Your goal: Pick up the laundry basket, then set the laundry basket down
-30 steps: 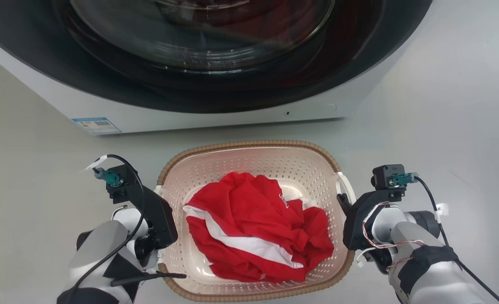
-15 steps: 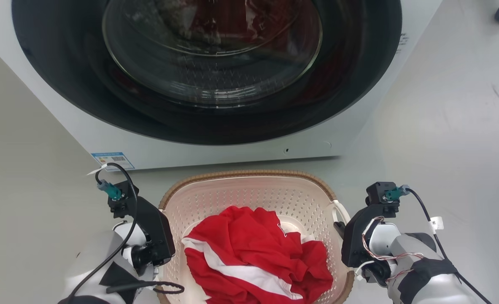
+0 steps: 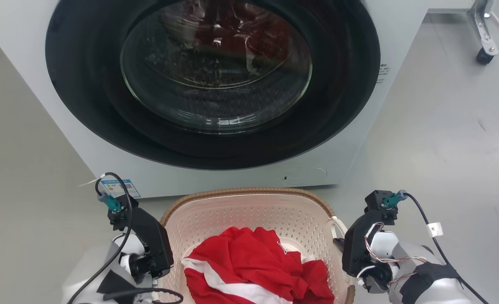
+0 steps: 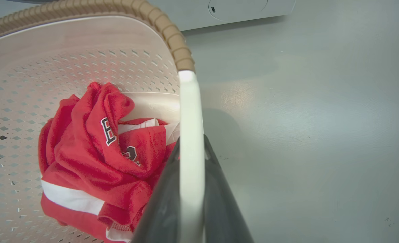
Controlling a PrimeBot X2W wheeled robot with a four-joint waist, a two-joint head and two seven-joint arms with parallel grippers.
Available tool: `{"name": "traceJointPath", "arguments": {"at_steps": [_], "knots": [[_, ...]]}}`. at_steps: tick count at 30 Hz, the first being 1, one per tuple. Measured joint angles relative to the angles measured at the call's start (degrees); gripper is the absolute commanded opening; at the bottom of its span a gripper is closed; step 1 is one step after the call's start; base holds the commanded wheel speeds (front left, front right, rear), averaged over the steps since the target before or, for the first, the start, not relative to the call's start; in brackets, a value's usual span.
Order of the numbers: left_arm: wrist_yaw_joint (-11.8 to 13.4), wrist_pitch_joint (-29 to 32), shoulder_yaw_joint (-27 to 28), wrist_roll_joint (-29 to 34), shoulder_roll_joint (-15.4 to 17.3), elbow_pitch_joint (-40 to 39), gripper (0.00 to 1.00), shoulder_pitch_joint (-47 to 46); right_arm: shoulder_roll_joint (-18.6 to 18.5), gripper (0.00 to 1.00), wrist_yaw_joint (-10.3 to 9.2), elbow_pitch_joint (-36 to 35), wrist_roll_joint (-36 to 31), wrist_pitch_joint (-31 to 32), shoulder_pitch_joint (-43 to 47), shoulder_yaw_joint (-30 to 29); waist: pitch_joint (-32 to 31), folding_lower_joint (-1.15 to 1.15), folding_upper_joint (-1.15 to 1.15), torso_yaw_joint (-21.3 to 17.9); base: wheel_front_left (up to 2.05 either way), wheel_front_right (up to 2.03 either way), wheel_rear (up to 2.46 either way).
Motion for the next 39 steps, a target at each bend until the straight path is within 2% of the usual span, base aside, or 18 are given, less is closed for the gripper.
{"name": "traceJointPath", "arguments": {"at_steps": [16,39], "knots": [[0.0,1.8,0.0,-0.3,0.4,0.0,0.0,0.8,-0.1,0.0,-0.04,0.1,2.8,3.2,-0.7,1.6,-5.1,0.0,0.0,-0.4,0.0,0.0,0.0],[0.0,1.8,-0.1,-0.5,0.5,0.0,0.0,2.6,-0.1,0.0,-0.16,0.4,5.3,4.1,-0.5,4.2,-6.2,0.0,0.01,0.1,0.0,0.0,0.0]]}}
